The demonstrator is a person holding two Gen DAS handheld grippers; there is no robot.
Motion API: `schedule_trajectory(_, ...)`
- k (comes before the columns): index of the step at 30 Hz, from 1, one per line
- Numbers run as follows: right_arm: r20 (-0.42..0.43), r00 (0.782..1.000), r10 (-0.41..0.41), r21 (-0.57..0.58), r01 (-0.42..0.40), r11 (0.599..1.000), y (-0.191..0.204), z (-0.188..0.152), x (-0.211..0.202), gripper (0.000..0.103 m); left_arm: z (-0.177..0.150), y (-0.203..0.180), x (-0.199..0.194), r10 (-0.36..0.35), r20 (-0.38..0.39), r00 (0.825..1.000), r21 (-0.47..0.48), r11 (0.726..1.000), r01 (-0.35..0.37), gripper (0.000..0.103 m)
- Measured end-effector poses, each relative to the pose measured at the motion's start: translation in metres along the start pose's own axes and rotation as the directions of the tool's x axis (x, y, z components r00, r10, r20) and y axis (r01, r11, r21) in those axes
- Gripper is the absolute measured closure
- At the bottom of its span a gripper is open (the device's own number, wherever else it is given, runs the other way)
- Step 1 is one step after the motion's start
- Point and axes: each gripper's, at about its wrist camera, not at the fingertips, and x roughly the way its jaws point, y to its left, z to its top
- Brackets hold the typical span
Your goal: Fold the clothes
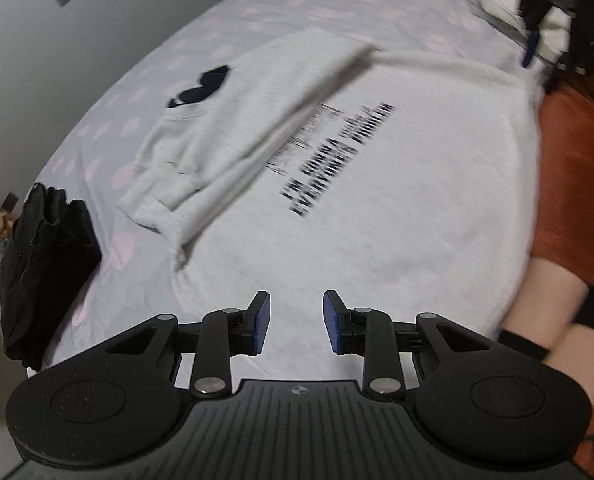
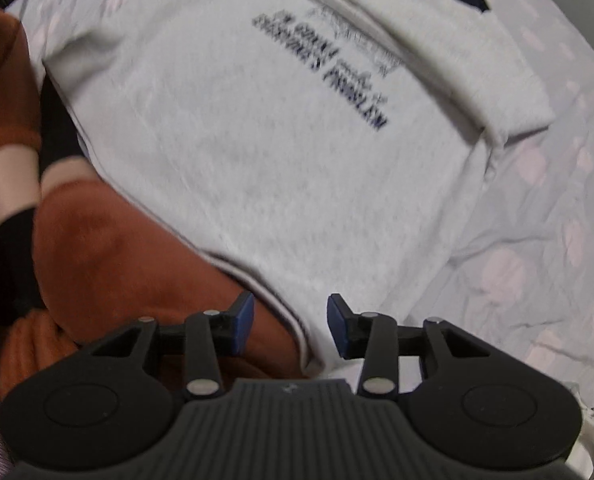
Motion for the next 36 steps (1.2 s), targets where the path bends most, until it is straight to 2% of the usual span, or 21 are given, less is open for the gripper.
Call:
schedule_trajectory(3, -0.034, 0.999, -0.006, 0.013, 0.006, 1.0, -0.002, 0.002, 0.011, 0.059, -0.004, -0.012, -0.003, -0.004, -0.03, 1.0, 0.032, 0.999, 0.005, 0.064)
schedule_trajectory(7, -0.081, 0.997, 0.002, 0.055, 0.003, 0.998, -0.009, 0.007, 0.024, 0.063, -0.011, -0.023, 0.001, -0.017, -0.08, 0.997, 0.065, 0.998, 0.023, 0.064)
schedule_trajectory(8, -0.097, 0.995, -0.003, 0.059, 0.009, 0.998, -0.009, 0.007, 0.029, 0.082, -0.012, -0.025, 0.002, -0.023, -0.089, 0.996, 0.071, 0.997, 0.03, 0.064)
schedule_trajectory(9, -0.111, 0.994, -0.003, 0.05, 0.009, 0.999, -0.006, 0.006, 0.034, 0.094, -0.014, -0.027, 0.004, -0.032, -0.098, 0.995, 0.079, 0.996, 0.04, 0.063)
schedule_trajectory(10, -0.116, 0.993, -0.014, 0.028, 0.017, 0.999, -0.001, 0.006, 0.036, 0.096, -0.015, -0.03, 0.006, -0.041, -0.107, 0.993, 0.088, 0.995, 0.051, 0.059)
schedule_trajectory(13, -0.065, 0.996, -0.055, -0.01, 0.055, 0.998, 0.006, 0.003, 0.028, 0.097, -0.018, -0.038, 0.013, -0.092, -0.137, 0.986, 0.125, 0.986, 0.109, 0.05)
schedule_trajectory(18, 0.077, 0.993, -0.094, 0.08, 0.088, 0.993, -0.014, 0.007, -0.01, 0.097, -0.024, -0.052, 0.025, -0.174, -0.191, 0.966, 0.182, 0.961, 0.21, 0.039)
schedule_trajectory(22, 0.124, 0.983, -0.138, 0.114, 0.124, 0.986, -0.026, 0.017, -0.022, 0.097, -0.029, -0.068, 0.044, -0.168, -0.256, 0.952, 0.261, 0.936, 0.236, 0.038)
schedule_trajectory(28, 0.148, 0.975, -0.169, 0.149, 0.146, 0.978, -0.041, 0.026, -0.021, 0.097, -0.035, -0.075, 0.058, -0.196, -0.307, 0.931, 0.268, 0.921, 0.282, 0.038)
schedule_trajectory(30, 0.152, 0.973, -0.172, 0.163, 0.147, 0.976, -0.044, 0.027, -0.02, 0.097, -0.036, -0.078, 0.059, -0.192, -0.306, 0.932, 0.271, 0.921, 0.279, 0.038)
schedule_trajectory(32, 0.157, 0.973, -0.172, 0.171, 0.145, 0.975, -0.046, 0.025, -0.02, 0.097, -0.039, -0.076, 0.065, -0.139, -0.318, 0.938, 0.255, 0.94, 0.226, 0.039)
schedule_trajectory(35, 0.164, 0.972, -0.17, 0.177, 0.141, 0.974, -0.046, 0.021, -0.021, 0.097, -0.043, -0.074, 0.074, -0.054, -0.34, 0.939, 0.229, 0.963, 0.139, 0.058)
schedule_trajectory(36, 0.169, 0.971, -0.172, 0.179, 0.141, 0.974, -0.045, 0.018, -0.023, 0.097, -0.045, -0.07, 0.073, -0.045, -0.33, 0.943, 0.206, 0.971, 0.119, 0.07)
